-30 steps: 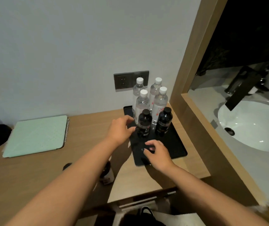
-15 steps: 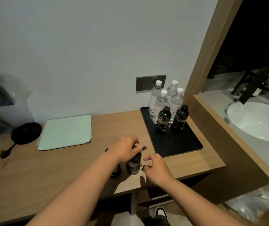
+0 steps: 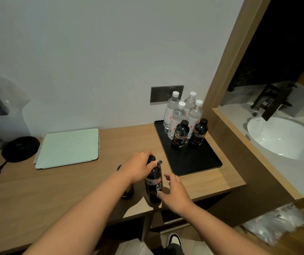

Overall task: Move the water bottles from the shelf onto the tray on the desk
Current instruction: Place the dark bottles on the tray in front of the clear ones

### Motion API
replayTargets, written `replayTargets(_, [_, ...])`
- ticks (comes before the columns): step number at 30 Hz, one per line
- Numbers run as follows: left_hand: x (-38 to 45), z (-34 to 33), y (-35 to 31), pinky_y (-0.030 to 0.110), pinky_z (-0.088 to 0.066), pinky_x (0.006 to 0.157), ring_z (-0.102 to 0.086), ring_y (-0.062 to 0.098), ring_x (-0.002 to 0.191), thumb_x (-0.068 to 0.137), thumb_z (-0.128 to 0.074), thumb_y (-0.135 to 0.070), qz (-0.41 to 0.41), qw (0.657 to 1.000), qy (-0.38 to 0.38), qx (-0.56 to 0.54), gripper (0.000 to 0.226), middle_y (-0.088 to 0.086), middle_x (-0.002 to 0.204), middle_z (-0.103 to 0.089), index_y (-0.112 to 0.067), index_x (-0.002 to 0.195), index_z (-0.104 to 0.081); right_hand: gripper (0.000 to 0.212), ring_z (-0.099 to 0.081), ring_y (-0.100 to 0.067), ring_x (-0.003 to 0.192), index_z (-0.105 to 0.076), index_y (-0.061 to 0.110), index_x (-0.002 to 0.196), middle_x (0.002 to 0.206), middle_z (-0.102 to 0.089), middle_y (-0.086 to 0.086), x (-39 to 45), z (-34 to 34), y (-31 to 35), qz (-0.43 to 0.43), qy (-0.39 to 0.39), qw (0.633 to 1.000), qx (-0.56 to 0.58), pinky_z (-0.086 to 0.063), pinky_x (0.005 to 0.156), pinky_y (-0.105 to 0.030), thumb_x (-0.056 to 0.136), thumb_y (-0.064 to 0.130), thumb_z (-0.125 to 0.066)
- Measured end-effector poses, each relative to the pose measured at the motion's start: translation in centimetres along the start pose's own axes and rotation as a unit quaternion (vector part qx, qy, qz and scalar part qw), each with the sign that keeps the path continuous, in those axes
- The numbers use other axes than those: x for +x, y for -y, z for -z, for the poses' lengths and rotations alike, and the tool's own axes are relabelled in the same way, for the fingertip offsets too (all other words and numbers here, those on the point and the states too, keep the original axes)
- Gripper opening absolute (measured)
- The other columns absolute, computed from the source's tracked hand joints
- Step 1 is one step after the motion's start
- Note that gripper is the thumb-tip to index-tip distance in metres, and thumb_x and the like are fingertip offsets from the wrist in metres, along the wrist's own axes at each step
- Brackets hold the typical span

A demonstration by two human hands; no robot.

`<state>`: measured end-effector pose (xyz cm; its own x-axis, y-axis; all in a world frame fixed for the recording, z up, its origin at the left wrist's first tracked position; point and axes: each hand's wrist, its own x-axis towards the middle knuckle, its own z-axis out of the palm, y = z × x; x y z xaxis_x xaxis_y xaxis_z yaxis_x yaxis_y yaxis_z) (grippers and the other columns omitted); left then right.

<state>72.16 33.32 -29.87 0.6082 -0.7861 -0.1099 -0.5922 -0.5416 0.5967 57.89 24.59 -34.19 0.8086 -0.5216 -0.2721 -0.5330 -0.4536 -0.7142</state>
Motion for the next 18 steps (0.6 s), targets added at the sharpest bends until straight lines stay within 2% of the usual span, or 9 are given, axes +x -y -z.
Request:
replayTargets(4, [0.7,0.3,-1.4,0.038,-0.052,0.077,-0.061,0.020,0.087,0.092,-0.053,-0.037,-0.005,0.999,-0.024,-0.042,0.026,0.004,0.098,-0.066,-0.017,0.106,-0.060,0.069,-0.045,-0.005,0.110,-0.035,0.024,0.133,0.125,-0.045,0.006,0.0,0.1,-0.2,0.035,-0.026,0.998,0.043,-0.039,0.088,-0.015,0.076,0.019,-0.074])
replayTargets(9, [1.5,0.0,-2.8,0.028,-0.047,0.069,-0.058,0.015,0.083,0.090,-0.056,-0.039,0.011,0.995,-0.040,-0.088,0.025,-0.002,0.091,-0.063,-0.019,0.104,-0.061,0.071,-0.052,-0.008,0.110,-0.039,0.027,0.130,0.118,-0.053,0.008,0.5,0.4,-1.7,0.010,-0.058,0.994,0.088,-0.045,0.090,-0.020,0.071,0.025,-0.079])
replayTargets(11, [2.1,-0.3,-3.1,0.026,-0.048,0.067,-0.060,0.015,0.081,0.085,-0.062,-0.042,0.025,0.993,-0.048,-0.105,0.023,-0.004,0.086,-0.063,-0.023,0.099,-0.062,0.067,-0.056,-0.007,0.105,-0.043,0.029,0.125,0.112,-0.057,0.010,0.7,0.8,-2.3,0.003,-0.057,0.994,0.096,-0.047,0.086,-0.017,0.068,0.027,-0.080])
replayTargets(15, [3.8,-0.6,-4.1,0.030,-0.052,0.065,-0.063,0.012,0.066,0.076,-0.072,-0.045,0.044,0.987,-0.047,-0.150,0.027,0.001,0.069,-0.068,-0.022,0.088,-0.066,0.059,-0.059,-0.004,0.096,-0.048,0.031,0.111,0.097,-0.059,0.017,1.4,2.1,-3.1,-0.005,-0.060,0.991,0.116,-0.047,0.079,-0.013,0.064,0.029,-0.083])
replayTargets(18, [5.8,-0.9,-5.2,0.037,-0.058,0.074,-0.069,0.022,0.070,0.079,-0.069,-0.042,0.018,0.976,-0.024,-0.214,0.021,0.008,0.065,-0.066,-0.021,0.080,-0.067,0.059,-0.058,-0.004,0.096,-0.048,0.032,0.108,0.097,-0.059,0.018,2.4,3.3,-3.7,-0.019,-0.079,0.986,0.146,-0.049,0.081,-0.018,0.062,0.027,-0.084])
